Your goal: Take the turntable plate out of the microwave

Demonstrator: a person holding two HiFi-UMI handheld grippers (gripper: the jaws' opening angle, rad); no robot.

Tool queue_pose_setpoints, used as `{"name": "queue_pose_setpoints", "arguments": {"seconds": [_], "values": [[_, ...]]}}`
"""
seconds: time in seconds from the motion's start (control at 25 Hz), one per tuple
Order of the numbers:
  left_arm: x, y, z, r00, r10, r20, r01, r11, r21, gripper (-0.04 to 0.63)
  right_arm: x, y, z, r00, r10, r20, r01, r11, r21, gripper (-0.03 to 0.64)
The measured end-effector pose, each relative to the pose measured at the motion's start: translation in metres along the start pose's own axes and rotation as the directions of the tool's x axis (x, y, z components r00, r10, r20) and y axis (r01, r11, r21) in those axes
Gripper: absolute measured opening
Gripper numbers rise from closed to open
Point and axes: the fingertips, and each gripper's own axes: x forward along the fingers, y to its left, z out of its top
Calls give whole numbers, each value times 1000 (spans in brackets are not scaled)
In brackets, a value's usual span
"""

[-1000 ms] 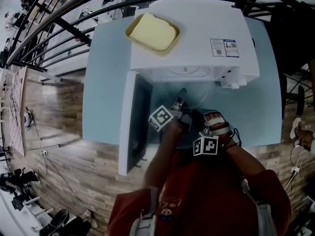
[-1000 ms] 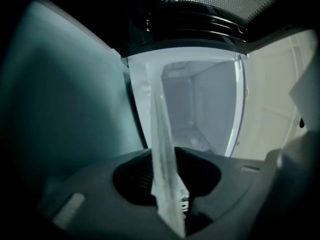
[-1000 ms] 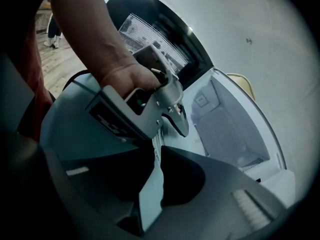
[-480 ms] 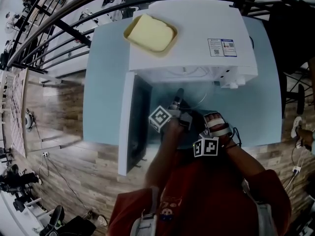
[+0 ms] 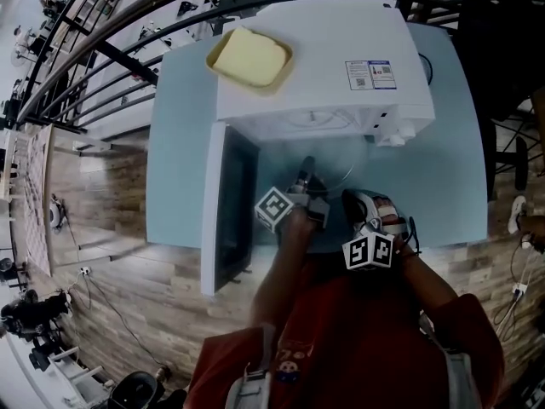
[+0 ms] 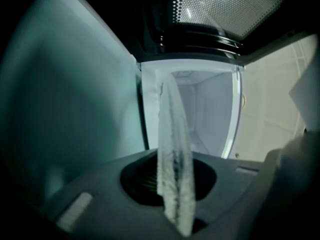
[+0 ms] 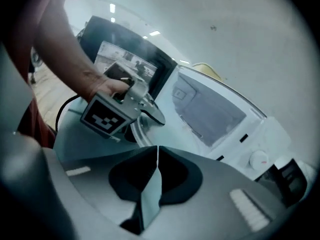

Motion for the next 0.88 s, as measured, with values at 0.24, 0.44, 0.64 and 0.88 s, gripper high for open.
{"name": "queue_pose_setpoints", "arguments": {"seconds": [0.24, 0.44, 0.64, 0.88], "values": [[-22, -5, -13, 1000, 8, 13, -8, 999, 50, 21, -23, -25, -11, 998, -45, 32, 36, 970, 239, 0], [-47, -9, -25, 999, 27, 35, -29, 999, 43, 21, -40, -43, -20, 993, -97, 60, 64, 910, 409, 0], [-68, -28, -38, 999, 16, 31, -18, 998, 64, 21, -59, -61, -33, 990, -125, 59, 67, 808, 585, 0], [-92, -47, -52, 1000, 2, 31, -4, 998, 58, 21, -88, -68, -36, 980, -186, 72, 91, 739, 668, 0]]}}
